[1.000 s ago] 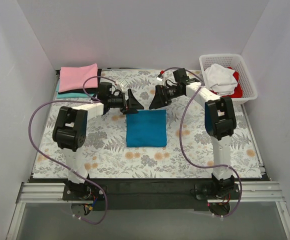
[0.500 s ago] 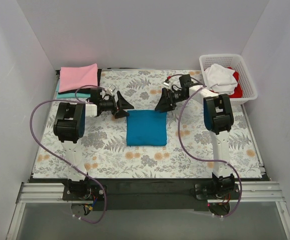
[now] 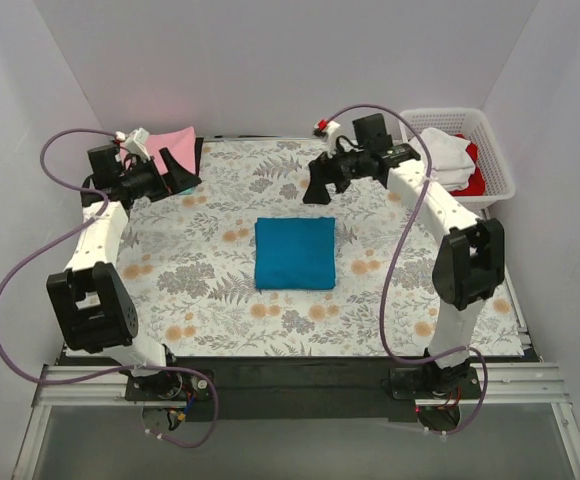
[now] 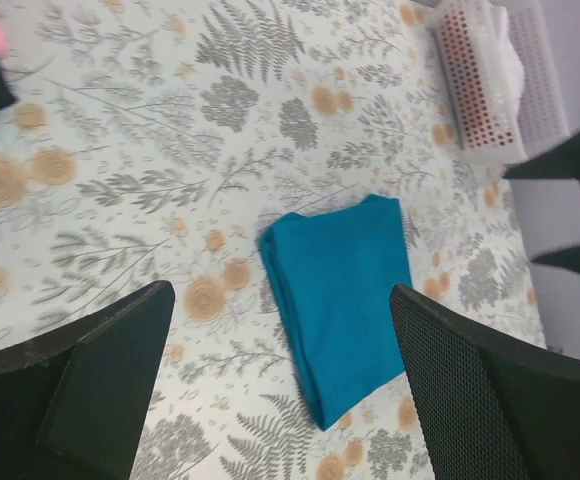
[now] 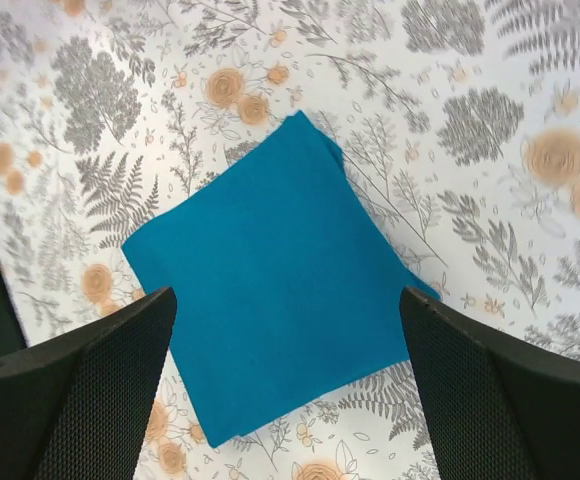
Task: Fold and stack the t-shirts
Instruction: Neatly place the folded tshirt to the corner
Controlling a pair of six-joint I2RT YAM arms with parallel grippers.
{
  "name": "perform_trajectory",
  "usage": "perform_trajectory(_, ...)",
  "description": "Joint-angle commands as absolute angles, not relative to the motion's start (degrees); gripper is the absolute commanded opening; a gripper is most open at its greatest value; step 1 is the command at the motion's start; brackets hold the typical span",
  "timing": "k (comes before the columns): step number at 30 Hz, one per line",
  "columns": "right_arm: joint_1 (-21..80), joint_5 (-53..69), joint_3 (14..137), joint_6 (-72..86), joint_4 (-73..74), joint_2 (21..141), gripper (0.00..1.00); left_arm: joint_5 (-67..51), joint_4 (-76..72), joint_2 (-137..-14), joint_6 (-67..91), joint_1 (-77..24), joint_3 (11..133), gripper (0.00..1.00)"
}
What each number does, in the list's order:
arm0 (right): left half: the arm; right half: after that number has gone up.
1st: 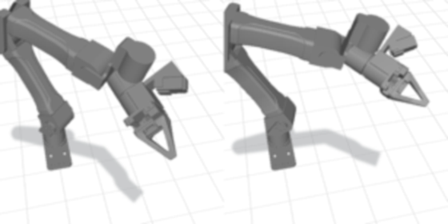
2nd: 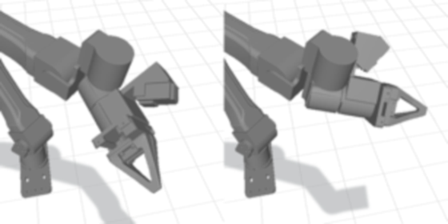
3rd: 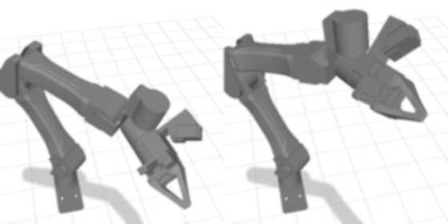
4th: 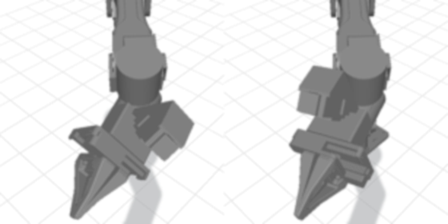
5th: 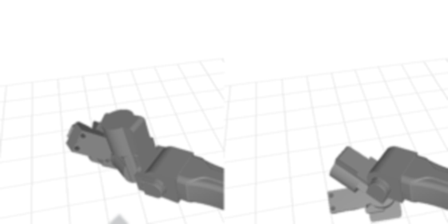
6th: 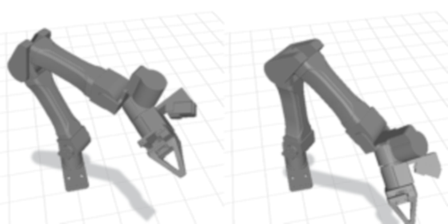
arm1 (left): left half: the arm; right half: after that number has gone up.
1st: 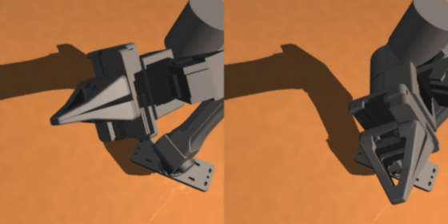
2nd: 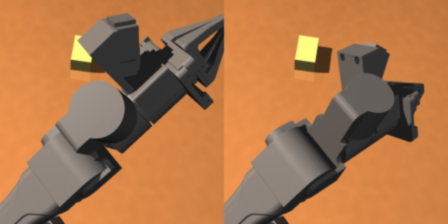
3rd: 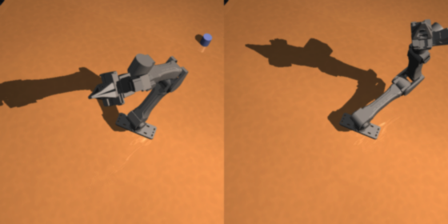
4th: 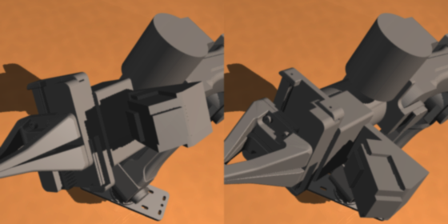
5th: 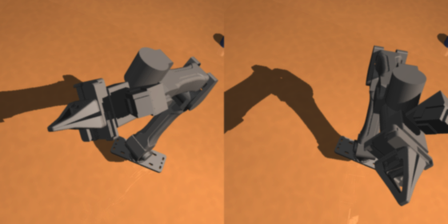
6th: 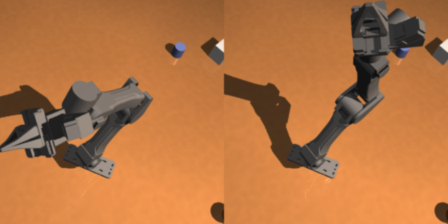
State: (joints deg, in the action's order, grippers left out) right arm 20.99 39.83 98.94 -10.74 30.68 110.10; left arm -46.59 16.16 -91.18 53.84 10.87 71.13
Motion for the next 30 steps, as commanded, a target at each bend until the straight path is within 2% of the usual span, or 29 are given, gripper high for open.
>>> perform_trajectory(1,30.9,21.7,95.3,-19.9,33.7,105.4,0.98,-40.1,24.4,-86.5,48.7,12.6,71.3,0.89)
perform_trajectory(10,51.2,3.4,90.4,-21.9,33.5,107.4,0.97,-37.7,31.0,-88.0,52.8,15.4,66.8,0.88)
perform_trajectory(13,55.8,1.9,90.4,-21.1,33.5,109.5,0.90,-38.2,29.6,-87.9,54.4,15.4,64.3,0.87)
perform_trajectory(14,57.4,1.6,90.4,-20.8,33.2,110.0,0.83,-38.2,29.2,-88.2,54.5,15.5,63.2,0.86)
perform_trajectory(16,58.6,0.9,90.9,-20.7,33.2,111.8,0.75,-38.2,28.7,-88.4,55.1,15.5,62.2,0.86)
perform_trajectory(17,59.6,0.7,91.4,-20.5,33.0,112.3,0.67,-38.5,28.6,-88.8,55.3,15.4,61.5,0.85)
perform_trajectory(19,60.4,0.7,92.2,-20.1,33.0,114.0,0.57,-38.7,28.4,-88.9,55.4,15.4,61.1,0.84)
perform_trajectory(20,61.0,0.7,92.5,-20.0,33.0,114.5,0.47,-38.6,28.1,-89.0,55.5,15.4,60.9,0.84)
perform_trajectory(23,62.2,0.4,93.7,-19.9,33.0,116.4,0.42,-38.7,28.0,-89.0,55.5,15.5,60.6,0.84)
perform_trajectory(30,63.0,-2.1,94.4,-19.9,32.3,120.7,0.41,-38.8,27.2,-89.0,55.4,15.5,60.1,0.84)
